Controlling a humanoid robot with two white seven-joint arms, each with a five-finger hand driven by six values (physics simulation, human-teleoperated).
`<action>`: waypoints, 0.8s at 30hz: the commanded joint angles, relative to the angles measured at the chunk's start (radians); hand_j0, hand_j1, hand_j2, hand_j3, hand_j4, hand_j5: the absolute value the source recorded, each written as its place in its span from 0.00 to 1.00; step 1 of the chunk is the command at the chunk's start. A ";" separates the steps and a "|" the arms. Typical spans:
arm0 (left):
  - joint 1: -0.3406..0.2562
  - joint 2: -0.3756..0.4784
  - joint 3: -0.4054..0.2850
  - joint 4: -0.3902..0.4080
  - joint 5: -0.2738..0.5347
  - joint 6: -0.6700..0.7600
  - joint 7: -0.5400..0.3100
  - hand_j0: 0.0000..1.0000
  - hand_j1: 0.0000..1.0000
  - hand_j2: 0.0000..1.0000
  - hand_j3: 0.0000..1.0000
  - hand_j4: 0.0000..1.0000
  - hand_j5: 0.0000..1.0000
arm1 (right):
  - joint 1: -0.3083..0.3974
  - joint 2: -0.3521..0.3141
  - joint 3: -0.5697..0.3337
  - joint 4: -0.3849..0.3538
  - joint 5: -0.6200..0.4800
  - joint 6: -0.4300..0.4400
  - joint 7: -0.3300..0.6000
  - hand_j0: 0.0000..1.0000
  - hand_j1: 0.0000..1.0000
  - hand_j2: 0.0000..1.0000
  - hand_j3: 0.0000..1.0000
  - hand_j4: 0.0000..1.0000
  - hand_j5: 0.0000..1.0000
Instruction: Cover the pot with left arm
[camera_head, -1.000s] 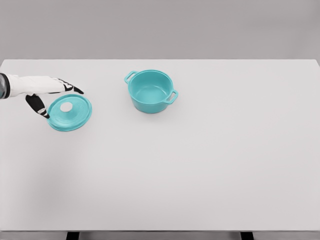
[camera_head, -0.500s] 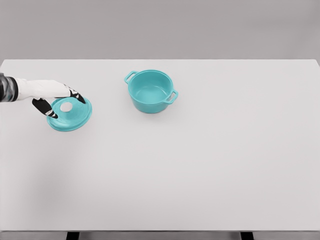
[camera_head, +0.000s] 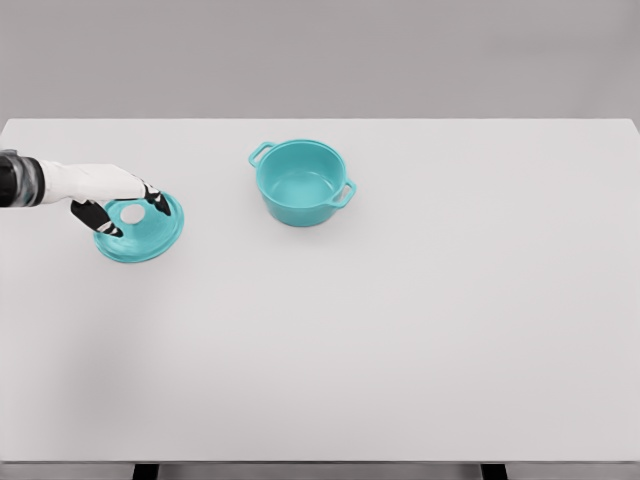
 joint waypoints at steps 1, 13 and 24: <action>0.000 -0.003 0.000 0.002 0.003 0.002 0.000 0.73 0.73 0.73 0.73 0.73 0.73 | 0.000 0.000 0.000 0.000 0.000 0.000 0.000 1.00 1.00 1.00 1.00 1.00 1.00; 0.000 -0.019 0.000 0.034 -0.015 0.005 0.000 0.73 0.73 0.73 0.73 0.73 0.73 | 0.000 0.000 0.000 0.000 0.000 0.000 0.000 1.00 1.00 1.00 1.00 1.00 1.00; 0.000 -0.023 0.000 0.046 -0.021 0.005 0.000 0.73 0.73 0.73 0.73 0.73 0.73 | 0.000 0.000 0.000 0.000 0.000 0.000 0.000 1.00 1.00 1.00 1.00 1.00 1.00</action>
